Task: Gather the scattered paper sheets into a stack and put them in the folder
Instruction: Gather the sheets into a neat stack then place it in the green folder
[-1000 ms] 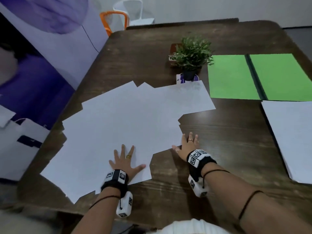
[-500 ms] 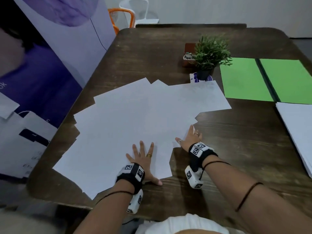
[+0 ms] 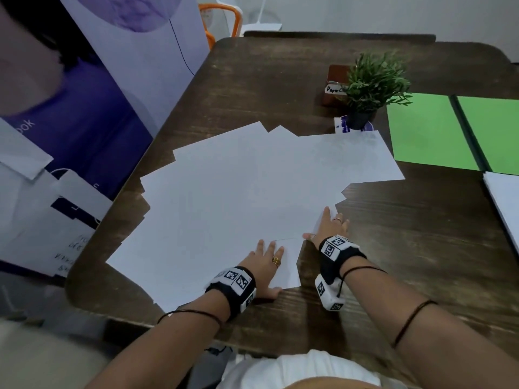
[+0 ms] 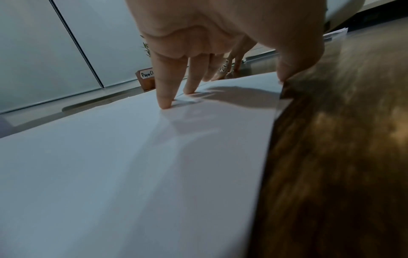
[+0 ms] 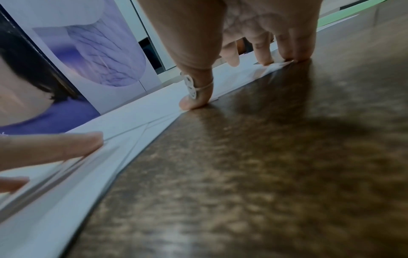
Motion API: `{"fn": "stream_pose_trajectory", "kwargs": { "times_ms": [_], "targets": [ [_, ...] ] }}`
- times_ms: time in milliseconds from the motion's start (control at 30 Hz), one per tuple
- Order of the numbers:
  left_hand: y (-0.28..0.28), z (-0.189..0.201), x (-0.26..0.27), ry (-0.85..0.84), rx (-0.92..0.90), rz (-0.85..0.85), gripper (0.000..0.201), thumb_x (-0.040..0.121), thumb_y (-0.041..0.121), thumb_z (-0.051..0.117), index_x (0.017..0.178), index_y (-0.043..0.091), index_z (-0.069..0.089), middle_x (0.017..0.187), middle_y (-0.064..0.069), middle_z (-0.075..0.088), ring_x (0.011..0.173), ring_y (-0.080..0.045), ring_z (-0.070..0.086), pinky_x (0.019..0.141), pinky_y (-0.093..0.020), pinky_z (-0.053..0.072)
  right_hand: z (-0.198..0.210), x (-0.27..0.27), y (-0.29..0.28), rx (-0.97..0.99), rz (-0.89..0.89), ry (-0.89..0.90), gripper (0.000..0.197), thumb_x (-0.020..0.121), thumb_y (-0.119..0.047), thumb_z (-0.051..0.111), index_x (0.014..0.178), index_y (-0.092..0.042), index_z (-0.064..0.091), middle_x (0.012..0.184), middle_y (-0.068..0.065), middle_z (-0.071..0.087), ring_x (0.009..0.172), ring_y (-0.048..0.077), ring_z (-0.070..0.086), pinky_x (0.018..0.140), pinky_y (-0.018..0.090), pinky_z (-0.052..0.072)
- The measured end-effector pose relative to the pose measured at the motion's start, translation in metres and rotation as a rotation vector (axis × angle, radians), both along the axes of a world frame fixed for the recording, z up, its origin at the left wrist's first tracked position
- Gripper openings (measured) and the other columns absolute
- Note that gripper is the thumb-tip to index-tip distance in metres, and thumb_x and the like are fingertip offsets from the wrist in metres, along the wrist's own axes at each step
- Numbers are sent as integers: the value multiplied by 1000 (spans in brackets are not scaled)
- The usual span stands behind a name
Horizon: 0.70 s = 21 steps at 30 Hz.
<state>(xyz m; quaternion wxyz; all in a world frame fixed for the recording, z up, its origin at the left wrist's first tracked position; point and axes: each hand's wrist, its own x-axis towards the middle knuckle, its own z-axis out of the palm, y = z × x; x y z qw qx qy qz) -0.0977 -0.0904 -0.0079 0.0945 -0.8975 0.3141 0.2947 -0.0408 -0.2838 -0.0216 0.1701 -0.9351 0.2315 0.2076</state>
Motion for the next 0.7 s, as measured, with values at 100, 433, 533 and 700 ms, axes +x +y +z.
{"fn": "stream_pose_trajectory", "kwargs": {
  "times_ms": [100,433,533,700],
  "targets": [
    [-2,4,0,16,-8,32,87,90,49,43,149,7,-5,156,-18,-4,142,-44,-1,110,-48,28,-2,-4,-3,-1,17,-47,93,82,-49,64,149,-21,6,155,14,8,141,36,7,113,47,21],
    [-14,15,-4,112,-249,341,91,86,10,50,149,23,-14,158,-4,1,145,-34,0,112,-42,31,10,0,-13,95,-38,-84,99,74,-54,70,146,-12,16,149,15,25,137,32,21,111,41,25],
    [-7,15,-1,131,-327,368,84,89,30,52,151,18,-3,158,-6,6,145,-30,0,116,-38,21,24,12,-9,164,-139,-50,99,72,-60,68,143,-6,25,148,16,26,137,32,23,109,41,27],
    [-1,12,2,121,-299,365,76,92,36,50,151,16,7,159,-5,4,146,-24,1,117,-36,14,28,28,-7,96,-185,17,98,70,-53,73,137,2,26,141,18,34,131,31,36,107,40,35]
  ]
}}
